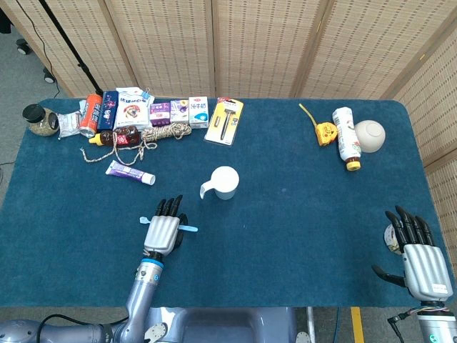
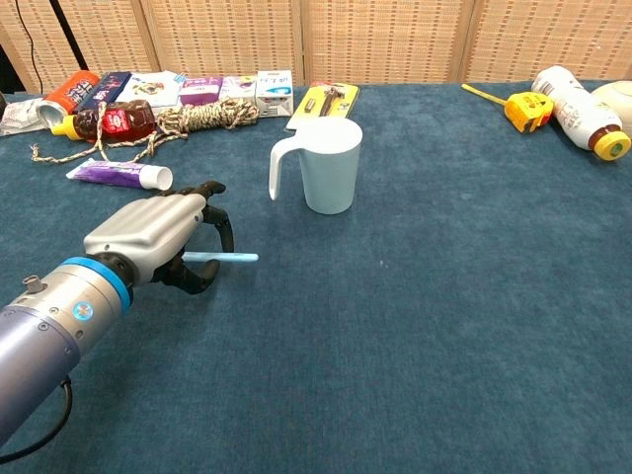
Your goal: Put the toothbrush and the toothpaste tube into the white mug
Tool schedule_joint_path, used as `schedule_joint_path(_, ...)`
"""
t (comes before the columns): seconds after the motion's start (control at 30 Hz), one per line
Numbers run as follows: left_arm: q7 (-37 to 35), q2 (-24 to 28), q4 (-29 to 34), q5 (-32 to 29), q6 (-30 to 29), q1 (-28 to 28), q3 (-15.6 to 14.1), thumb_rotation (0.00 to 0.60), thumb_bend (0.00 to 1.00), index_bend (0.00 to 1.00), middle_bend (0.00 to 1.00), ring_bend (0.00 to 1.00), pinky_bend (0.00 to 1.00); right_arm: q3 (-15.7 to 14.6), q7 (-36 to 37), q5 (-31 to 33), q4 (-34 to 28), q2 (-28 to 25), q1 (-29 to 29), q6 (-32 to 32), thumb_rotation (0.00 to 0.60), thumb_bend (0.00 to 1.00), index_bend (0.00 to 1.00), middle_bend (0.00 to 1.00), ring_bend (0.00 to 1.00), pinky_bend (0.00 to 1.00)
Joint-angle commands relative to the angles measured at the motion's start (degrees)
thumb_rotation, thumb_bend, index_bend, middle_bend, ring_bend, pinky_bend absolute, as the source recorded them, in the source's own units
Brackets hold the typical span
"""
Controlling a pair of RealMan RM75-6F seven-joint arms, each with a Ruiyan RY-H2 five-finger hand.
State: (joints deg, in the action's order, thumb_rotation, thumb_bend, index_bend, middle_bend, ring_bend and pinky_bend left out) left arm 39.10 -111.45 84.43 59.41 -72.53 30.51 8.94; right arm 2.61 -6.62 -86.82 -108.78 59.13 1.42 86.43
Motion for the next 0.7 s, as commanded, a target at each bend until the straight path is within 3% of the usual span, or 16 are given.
schedule_joint_path(0.03,-0.6,0.8,1.0,0.7,-0.3,-0.3,-0.2,0.600,0.49,0.51,0.00,0.00,0.00,0.0,0.0,0.0,0.0,0.0,0.0,-0.1,0.600,0.00,0.00,0.00,0.00,0.00)
schedule_joint_path(0.7,1.2,7.8,15.3,3.9,-3.4,-0.7,1.2,0.600,0.50,0.51,0.00,0.00,0.00,-0.1,-0.3,0.1,-0.2,0.0,0.1,-0.3,0.600,0.00,0.00,0.00,0.00,0.00)
